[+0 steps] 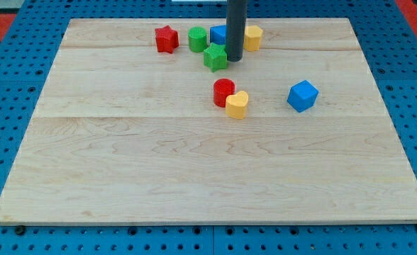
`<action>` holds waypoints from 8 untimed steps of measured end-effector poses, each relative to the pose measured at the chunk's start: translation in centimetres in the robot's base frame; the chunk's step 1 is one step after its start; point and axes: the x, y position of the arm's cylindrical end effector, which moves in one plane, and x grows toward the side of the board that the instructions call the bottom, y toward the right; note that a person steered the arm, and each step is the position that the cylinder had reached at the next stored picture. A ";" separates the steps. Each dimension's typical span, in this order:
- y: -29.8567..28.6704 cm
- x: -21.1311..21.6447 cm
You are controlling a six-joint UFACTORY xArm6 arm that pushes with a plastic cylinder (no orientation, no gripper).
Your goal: Slide blue cube into yellow heart
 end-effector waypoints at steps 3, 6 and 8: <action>10.2 3.1; 17.1 9.0; 11.9 10.5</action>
